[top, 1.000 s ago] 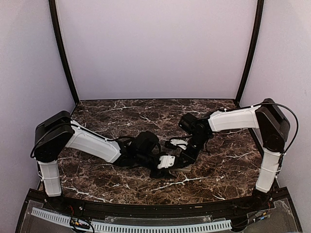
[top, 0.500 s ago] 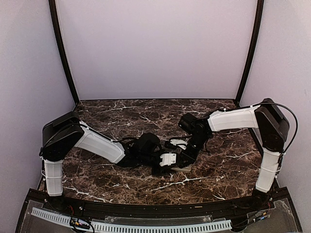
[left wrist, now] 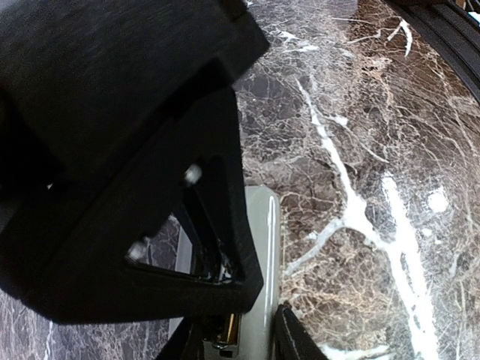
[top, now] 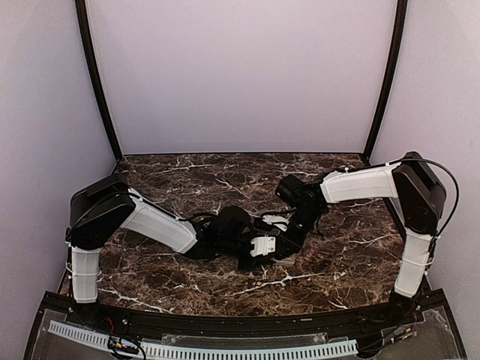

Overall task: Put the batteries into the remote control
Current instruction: Place the battery in the battery compartment.

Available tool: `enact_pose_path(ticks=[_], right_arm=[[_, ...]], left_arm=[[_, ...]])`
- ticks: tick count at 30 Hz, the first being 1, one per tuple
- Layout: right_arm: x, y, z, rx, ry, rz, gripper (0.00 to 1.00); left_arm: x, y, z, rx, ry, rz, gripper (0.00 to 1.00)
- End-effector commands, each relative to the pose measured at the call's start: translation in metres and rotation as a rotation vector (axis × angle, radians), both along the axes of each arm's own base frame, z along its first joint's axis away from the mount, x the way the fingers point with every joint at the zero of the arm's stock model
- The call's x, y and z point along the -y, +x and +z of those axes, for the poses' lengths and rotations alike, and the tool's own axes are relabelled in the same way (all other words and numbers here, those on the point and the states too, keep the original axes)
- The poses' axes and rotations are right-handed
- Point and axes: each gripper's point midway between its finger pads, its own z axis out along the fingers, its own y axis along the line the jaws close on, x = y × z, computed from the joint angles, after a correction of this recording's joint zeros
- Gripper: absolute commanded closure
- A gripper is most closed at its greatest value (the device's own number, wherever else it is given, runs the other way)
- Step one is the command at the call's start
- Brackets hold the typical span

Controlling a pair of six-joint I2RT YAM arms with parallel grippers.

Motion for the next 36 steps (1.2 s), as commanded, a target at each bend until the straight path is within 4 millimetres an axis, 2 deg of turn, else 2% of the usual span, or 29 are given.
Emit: enact_pose_path(ticks=[1, 4, 13, 27, 36], right_arm=[[-0.002, 0.001, -0.041, 0.029, -0.039, 0.029, 0.92], [-0.002, 0.0, -0.042, 0.026, -0.039, 0.029, 0.91], [-0.002, 0.001, -0.04, 0.034, -0.038, 0.026, 0.9], [-0.002, 0.003, -0.029, 0.052, -0.03, 0.021, 0.88], [-0.003, 0.005, -0.02, 0.055, -0.018, 0.014, 0.86]], left_arm=[[-0.005, -0.002, -0.016, 0.002, 0.059, -0.003, 0.69], [-0.008, -0.007, -0.024, -0.007, 0.093, -0.021, 0.75], [-0.025, -0.018, -0.047, -0.022, 0.196, -0.046, 0.81], [-0.032, -0.016, -0.054, -0.023, 0.24, -0.044, 0.92], [-0.035, -0.015, -0.054, -0.034, 0.254, -0.051, 0.93]])
